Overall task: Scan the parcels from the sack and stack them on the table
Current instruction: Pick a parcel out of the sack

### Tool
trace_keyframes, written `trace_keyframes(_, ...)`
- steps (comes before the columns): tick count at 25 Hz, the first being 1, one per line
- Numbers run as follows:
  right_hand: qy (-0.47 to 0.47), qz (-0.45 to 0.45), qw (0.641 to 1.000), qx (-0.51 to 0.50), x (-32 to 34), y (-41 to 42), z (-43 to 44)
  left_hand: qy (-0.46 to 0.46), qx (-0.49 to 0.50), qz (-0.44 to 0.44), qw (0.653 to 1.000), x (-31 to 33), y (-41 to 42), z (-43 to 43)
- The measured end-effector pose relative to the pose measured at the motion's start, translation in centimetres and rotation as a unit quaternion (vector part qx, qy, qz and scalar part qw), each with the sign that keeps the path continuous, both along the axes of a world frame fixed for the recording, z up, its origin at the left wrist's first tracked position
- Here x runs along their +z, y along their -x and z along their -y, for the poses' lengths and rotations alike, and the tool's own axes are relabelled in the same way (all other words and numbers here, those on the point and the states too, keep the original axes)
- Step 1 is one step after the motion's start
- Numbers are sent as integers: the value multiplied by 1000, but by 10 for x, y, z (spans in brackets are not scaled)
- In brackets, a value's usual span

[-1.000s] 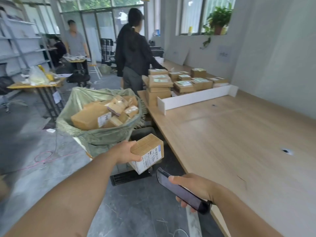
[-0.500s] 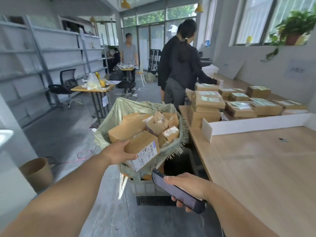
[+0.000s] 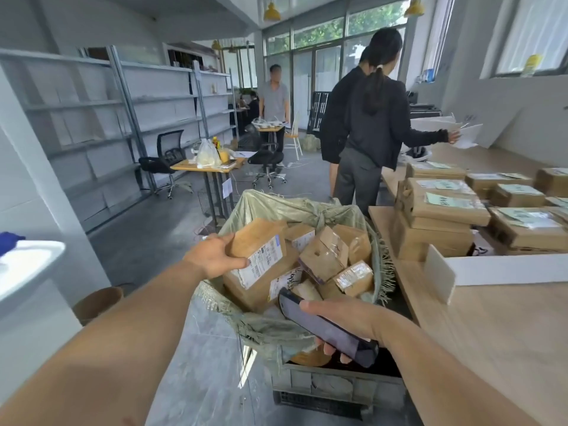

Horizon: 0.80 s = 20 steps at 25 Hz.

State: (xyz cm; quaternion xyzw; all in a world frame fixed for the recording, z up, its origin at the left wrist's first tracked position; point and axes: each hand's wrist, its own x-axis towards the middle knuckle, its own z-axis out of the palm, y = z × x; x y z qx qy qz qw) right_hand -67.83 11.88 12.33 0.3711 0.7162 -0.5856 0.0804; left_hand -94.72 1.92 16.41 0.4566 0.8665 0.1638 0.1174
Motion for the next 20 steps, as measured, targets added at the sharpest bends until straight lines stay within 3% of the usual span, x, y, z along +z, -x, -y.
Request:
trace_keyframes(7,49,-25,998,-26,16,83,-60,20,9,-74,997,11,103,-86)
trace_keyframes(13,-4,-53,995,-82,18,120,-93,0,12,-76,997,-9,156,-181)
trace_keyframes(17,14,-43,990,-135,7,120,-100,3,-62,-82,995,-33,156,-221)
trace_keyframes(20,15,-58,983,-175,-1,106,-94,-42,-134,-31,990,-39,136,-236)
